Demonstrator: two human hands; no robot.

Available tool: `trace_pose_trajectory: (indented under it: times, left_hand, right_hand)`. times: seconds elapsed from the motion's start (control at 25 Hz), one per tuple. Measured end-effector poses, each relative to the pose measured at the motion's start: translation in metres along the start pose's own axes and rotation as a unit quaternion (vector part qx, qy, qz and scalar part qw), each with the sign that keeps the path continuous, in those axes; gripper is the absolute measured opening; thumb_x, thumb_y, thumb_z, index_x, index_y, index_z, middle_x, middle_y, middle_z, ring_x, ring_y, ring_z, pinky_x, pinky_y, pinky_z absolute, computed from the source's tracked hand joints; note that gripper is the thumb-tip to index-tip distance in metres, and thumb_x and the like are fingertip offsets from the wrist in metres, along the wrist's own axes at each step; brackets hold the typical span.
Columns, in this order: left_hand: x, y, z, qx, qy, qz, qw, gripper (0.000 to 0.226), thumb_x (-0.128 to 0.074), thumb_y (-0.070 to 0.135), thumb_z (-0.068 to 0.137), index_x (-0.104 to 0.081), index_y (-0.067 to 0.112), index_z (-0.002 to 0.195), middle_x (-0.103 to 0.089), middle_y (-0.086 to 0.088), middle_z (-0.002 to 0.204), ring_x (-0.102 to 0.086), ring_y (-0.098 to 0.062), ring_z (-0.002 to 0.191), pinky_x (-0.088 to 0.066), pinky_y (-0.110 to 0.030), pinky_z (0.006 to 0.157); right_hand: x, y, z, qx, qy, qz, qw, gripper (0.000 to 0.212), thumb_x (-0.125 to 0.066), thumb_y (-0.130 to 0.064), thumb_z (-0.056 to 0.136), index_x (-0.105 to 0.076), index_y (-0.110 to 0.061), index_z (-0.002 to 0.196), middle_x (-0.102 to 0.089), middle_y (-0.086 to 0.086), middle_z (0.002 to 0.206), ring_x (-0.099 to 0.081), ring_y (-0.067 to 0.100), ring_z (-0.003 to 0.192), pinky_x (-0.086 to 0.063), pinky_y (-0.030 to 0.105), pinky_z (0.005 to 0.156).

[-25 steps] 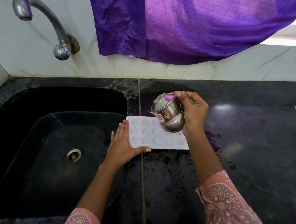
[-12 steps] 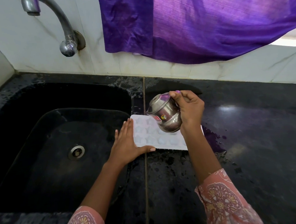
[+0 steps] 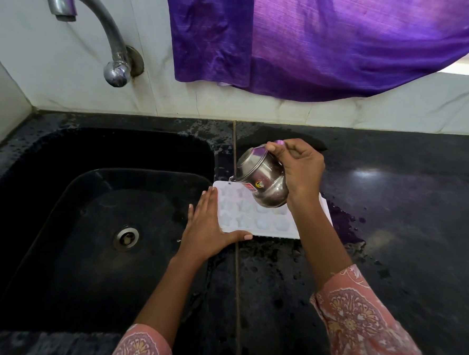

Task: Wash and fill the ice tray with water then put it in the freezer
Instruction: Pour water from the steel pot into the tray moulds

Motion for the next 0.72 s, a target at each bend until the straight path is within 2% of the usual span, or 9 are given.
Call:
trace_pose_trajectory:
  times: [0.72]
  left_hand:
    - [0.0013,0.0012,-0.0008,-0.006,0.000,0.004,1.000,0.126,-0.069,0.066,0.062,0.004,0.015,0.150,0.005,0.003,0.159,0.009,-0.009,0.145,0.009,-0.033,0.115]
  right_hand:
    - [-0.0026,-0.0064,0.0018,0.033,-0.006,-0.010,0.999,0.021,-0.080,-0.014,0.068,-0.067,-0.029,0.064,-0.068,-0.015,0.059,-0.063,0.011,0.068,-0.054,0.041,0.080]
Point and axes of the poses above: each hand's wrist, its own z-axis towards the middle knuckle, its own x-axis out of the back of the hand, y = z × x, the point moved 2 cm from there along z, towards the middle knuckle
